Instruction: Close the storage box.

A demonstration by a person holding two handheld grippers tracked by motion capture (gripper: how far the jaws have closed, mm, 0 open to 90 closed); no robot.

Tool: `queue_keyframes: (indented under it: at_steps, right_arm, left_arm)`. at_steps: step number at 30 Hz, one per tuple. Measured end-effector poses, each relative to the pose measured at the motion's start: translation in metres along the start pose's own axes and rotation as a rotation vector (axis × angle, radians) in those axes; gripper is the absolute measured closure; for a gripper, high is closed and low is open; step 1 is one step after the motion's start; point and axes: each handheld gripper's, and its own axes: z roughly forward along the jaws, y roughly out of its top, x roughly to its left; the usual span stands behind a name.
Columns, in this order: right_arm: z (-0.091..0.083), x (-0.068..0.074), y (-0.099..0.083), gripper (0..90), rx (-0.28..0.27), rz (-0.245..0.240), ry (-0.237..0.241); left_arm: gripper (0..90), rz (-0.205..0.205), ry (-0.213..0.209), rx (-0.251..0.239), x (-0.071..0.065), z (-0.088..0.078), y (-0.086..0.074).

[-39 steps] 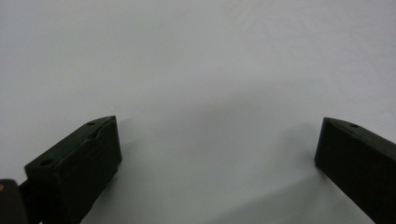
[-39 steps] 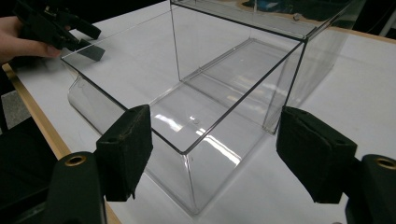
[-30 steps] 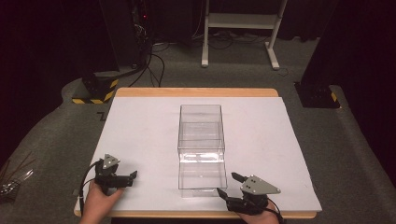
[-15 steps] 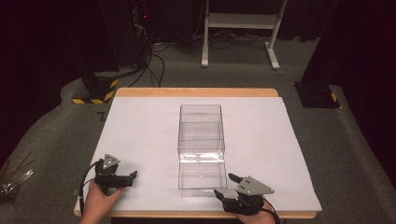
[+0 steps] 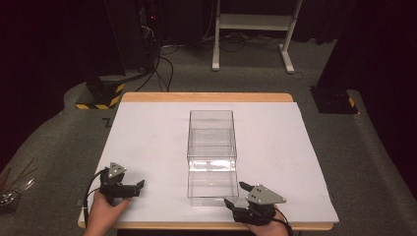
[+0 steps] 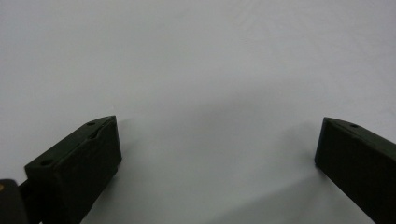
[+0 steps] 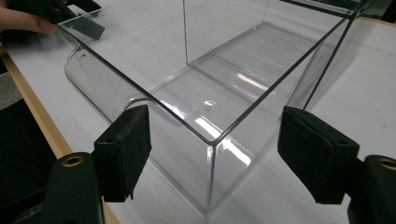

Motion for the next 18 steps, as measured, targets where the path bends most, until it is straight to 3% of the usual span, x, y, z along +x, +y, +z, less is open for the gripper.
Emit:
queue_keyframes:
  at_steps: [18]
  right_arm:
    - [0.0066, -0.0067, 0.0038, 26.7, -0.004, 0.028, -0.032]
  left_arm:
    - [0.5, 0.003, 0.0, 0.003, 0.0002, -0.0002, 0.0001]
